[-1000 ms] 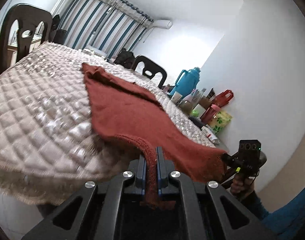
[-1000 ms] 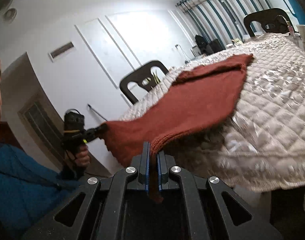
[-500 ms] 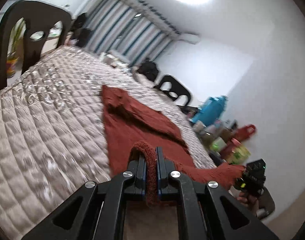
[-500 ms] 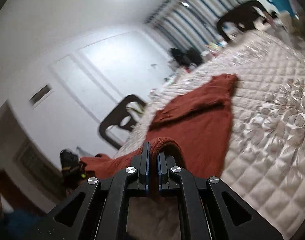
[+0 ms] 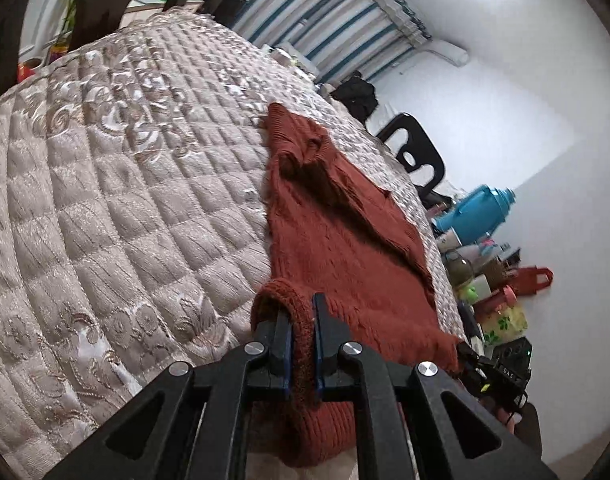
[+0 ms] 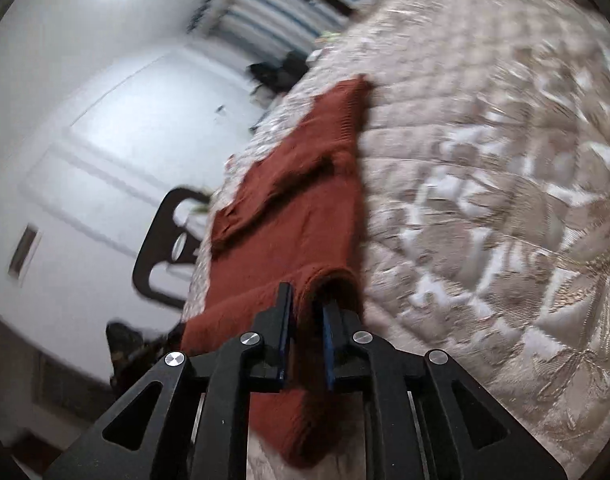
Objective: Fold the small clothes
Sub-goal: 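Carry the held hem over to the collar and lay it down with both tools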
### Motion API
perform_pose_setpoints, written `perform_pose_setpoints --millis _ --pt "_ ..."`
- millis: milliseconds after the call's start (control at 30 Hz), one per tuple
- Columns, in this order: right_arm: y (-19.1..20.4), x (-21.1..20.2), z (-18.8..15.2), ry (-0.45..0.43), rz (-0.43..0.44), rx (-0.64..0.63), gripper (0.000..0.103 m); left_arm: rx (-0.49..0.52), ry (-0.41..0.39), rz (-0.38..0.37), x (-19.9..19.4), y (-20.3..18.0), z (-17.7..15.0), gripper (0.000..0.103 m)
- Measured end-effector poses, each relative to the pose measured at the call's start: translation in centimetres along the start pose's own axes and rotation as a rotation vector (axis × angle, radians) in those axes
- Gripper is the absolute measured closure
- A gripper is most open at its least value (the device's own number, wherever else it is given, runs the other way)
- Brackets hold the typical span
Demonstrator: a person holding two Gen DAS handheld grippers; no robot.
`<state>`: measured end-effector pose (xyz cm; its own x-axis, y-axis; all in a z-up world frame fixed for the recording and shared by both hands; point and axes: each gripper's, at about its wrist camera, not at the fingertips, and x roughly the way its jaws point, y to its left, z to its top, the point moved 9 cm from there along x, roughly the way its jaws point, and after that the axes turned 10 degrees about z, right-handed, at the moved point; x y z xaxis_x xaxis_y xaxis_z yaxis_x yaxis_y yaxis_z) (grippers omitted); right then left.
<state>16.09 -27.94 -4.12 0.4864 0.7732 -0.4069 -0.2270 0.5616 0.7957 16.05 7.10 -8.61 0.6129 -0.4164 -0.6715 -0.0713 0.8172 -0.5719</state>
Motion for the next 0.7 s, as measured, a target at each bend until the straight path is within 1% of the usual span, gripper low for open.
perform_pose_setpoints --millis 133,200,267,300,333,367,433,467,500,633,667,700 --pt "1.9 0.9 -0.8 0.098 0.039 -0.101 0.089 0.056 0.012 -0.031 -0.2 -1.4 0.5 0.092" --pt "2.2 1.5 -0.6 0.119 0.055 -0.112 0.089 0.053 0.012 -0.042 0.2 -1.7 1.3 0.092" --pt "2.0 1.6 0.6 0.082 0.075 -0.091 0.089 0.024 -0.021 -0.046 0.5 -1.5 2.7 0.091" --pt "1.7 1.4 1.4 0.047 0.087 -0.070 0.089 -0.010 -0.034 -0.043 0.6 -1.0 3.4 0.091" --pt "1.2 0.9 2.5 -0.007 0.095 -0.033 0.088 -0.043 -0.040 -0.041 0.7 -0.5 3.9 0.089" --pt "0.7 0.4 3.2 -0.048 0.098 -0.003 0.083 -0.071 -0.046 -0.036 0.7 0.1 4.2 0.087" --pt "0.4 -0.7 4.1 -0.112 0.099 0.023 0.081 -0.079 -0.068 -0.001 0.5 0.9 4.2 0.080" --pt "0.4 -1.1 4.2 -0.124 0.098 0.015 0.081 -0.076 -0.082 0.020 0.3 1.3 4.1 0.073" --pt "0.5 -1.3 4.0 -0.121 0.095 0.005 0.081 -0.078 -0.091 0.026 0.1 1.7 4.0 0.070" --pt "0.7 -1.9 2.8 -0.097 0.052 -0.047 0.081 -0.093 -0.116 0.037 -1.1 2.7 3.8 0.070" --pt "1.0 -2.0 2.4 -0.090 0.044 -0.068 0.081 -0.080 -0.126 0.032 -1.5 2.5 3.7 0.068" --pt "1.3 -1.7 2.0 -0.083 0.046 -0.081 0.081 -0.061 -0.129 0.025 -1.8 2.2 3.4 0.065"
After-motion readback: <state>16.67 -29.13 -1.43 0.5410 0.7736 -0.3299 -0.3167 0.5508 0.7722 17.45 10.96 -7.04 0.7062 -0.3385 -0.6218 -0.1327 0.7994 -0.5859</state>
